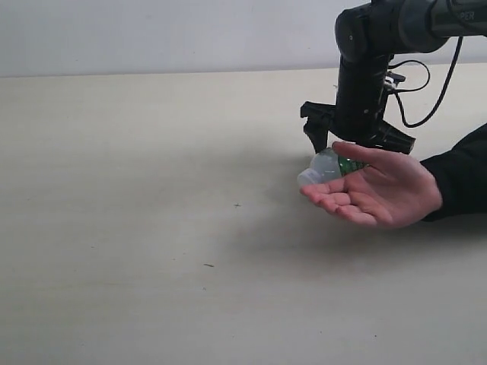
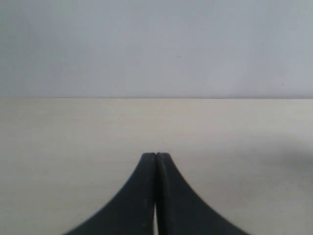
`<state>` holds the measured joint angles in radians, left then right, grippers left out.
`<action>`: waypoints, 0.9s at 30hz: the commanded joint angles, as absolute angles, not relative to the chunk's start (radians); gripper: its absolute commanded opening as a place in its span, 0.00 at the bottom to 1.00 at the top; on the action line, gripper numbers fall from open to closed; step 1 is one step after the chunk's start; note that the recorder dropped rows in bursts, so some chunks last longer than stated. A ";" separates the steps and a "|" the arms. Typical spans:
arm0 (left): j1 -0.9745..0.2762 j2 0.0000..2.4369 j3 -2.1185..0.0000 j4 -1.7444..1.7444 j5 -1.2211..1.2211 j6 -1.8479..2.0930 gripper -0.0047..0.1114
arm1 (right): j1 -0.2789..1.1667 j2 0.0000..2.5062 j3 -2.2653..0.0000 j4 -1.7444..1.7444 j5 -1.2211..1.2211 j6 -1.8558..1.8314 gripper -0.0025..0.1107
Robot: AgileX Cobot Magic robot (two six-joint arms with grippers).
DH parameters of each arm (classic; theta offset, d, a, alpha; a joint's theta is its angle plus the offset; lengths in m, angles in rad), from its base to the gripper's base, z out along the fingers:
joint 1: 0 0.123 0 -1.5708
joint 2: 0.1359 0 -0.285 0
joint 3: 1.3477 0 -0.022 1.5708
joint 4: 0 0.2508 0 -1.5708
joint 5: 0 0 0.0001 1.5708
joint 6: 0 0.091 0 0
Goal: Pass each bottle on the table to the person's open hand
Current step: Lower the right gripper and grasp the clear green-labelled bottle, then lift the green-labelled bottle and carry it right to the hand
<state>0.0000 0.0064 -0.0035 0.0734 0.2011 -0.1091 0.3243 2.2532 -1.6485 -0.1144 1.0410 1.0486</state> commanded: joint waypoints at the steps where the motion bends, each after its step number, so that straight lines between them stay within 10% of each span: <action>1: 0.000 0.000 0.000 0.076 0.199 -0.109 0.04 | 0.325 2.249 -1.642 -0.113 1.012 1.014 0.59; 13: 0.000 0.000 0.000 0.076 0.199 -0.109 0.04 | 0.325 2.237 -1.642 -0.107 0.900 0.992 0.03; 27: 0.000 0.000 0.000 0.076 0.199 -0.109 0.04 | 0.325 2.128 -1.817 0.031 0.878 0.592 0.02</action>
